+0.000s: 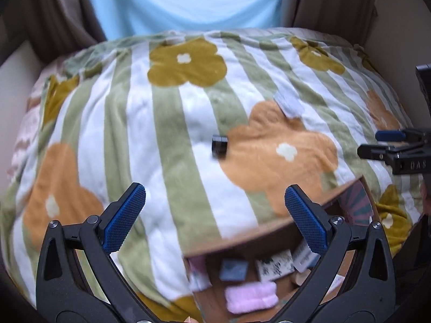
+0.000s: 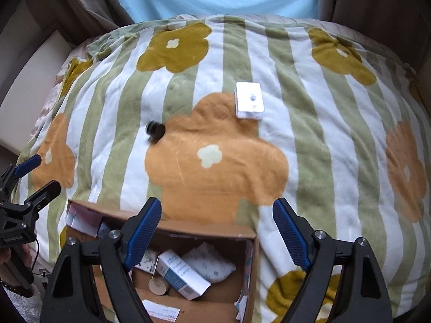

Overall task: Organize objects
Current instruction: 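Move both tools back toward the black jar and clear earphone case, then grasp the black jar with the left tool while the right tool grasps the earphone case, then carry the jar and earphone case over the box and open both tools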

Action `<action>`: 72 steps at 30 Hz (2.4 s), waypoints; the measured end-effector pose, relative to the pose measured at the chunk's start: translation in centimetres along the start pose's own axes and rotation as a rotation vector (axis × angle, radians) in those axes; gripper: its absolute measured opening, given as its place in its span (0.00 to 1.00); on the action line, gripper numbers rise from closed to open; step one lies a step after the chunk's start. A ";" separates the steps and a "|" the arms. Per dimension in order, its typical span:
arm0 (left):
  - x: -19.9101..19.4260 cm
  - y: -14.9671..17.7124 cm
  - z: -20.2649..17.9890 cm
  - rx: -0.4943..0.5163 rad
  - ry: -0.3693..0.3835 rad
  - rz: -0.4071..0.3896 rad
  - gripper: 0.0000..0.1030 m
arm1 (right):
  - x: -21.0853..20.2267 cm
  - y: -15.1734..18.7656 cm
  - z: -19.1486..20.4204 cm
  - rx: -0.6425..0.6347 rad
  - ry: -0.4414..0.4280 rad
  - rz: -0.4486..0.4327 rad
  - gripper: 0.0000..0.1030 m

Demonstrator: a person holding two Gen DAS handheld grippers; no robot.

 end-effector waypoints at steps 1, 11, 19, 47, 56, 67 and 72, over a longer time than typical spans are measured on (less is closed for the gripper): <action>0.4 -1.1 0.1 0.019 0.010 -0.008 1.00 | 0.0 -1.1 -0.6 0.003 0.006 -0.011 0.80; 9.6 -6.4 -0.8 0.273 0.155 0.032 1.00 | 5.2 -10.3 -5.4 -0.001 0.029 -0.017 0.80; 18.2 -4.7 -1.2 0.339 0.254 0.104 1.00 | 12.8 -12.2 -6.7 -0.009 -0.052 0.003 0.80; 25.0 -2.3 -1.4 0.384 0.372 0.196 0.41 | 20.5 -12.9 -9.4 0.091 -0.037 -0.006 0.49; 24.7 -2.2 -1.6 0.374 0.366 0.194 0.37 | 20.1 -13.0 -9.7 0.095 0.012 -0.023 0.48; 21.0 -4.2 -1.9 0.336 0.365 0.143 0.37 | 16.9 -13.6 -9.1 0.097 0.001 -0.058 0.48; 17.5 -5.7 -2.1 0.307 0.350 0.113 0.37 | 13.9 -14.1 -7.9 0.077 -0.028 -0.073 0.48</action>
Point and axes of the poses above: each gripper's, at about its wrist camera, not at the fingertips, and x roughly the way its jaws point, z to its left, y to its underside, the point moved 6 cm from there along x, roughly the way its jaws point, and after that the axes turned 10 degrees about -x, right-handed, at the moved point
